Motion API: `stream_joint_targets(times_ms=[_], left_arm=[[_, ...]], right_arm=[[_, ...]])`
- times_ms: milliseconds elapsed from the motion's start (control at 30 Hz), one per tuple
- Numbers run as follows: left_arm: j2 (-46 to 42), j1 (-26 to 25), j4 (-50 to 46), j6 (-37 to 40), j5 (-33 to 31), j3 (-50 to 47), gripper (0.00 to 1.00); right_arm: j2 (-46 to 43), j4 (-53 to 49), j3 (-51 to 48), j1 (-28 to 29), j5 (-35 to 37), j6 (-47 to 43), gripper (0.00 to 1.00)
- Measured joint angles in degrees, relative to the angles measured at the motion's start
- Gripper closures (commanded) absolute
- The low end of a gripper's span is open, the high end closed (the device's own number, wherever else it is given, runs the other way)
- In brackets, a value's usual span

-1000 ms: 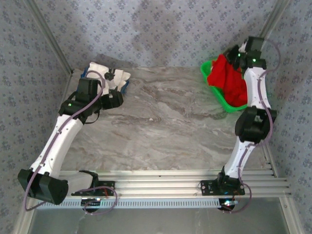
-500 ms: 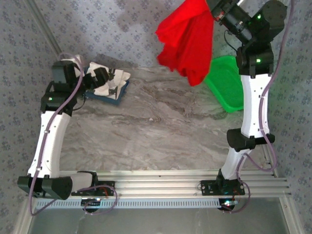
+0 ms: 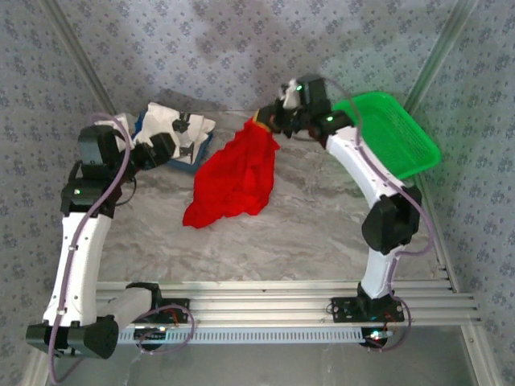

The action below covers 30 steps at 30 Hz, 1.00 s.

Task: Fold and stack the t-shirts

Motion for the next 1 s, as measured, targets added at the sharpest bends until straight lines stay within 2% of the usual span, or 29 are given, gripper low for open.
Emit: stream_joint_targets(times_ms=[200, 367, 567, 833, 1000], left_arm=[[-4.61, -3.3, 0.15, -1.9, 1.99, -14.1, 0.0], [-9.46, -4.68, -0.15, -4.59, 2.4, -22.38, 0.0], [-12.07, -6.8, 1.14, -7.48, 2.95, -25.92, 0.0], [-16.39, -6.8, 1.11, -7.78, 0.52, -25.62, 0.0], [-19.96, -6.8, 1.05, -9.31, -0.76, -26.51, 0.0]], right_arm=[[5.92, -1.75, -5.03, 7.04, 0.11, -0.63, 1.0], [8.94, -3.91, -4.83, 8.74, -1.14, -0.61, 1.0], [8.92, -7.43, -1.27, 10.78, -3.56, -0.57, 0.98], [8.48, -8.46, 2.58, 20.37, -7.61, 2.89, 0.95], [13.84, -7.5, 5.42, 21.44, -8.83, 5.7, 0.93]])
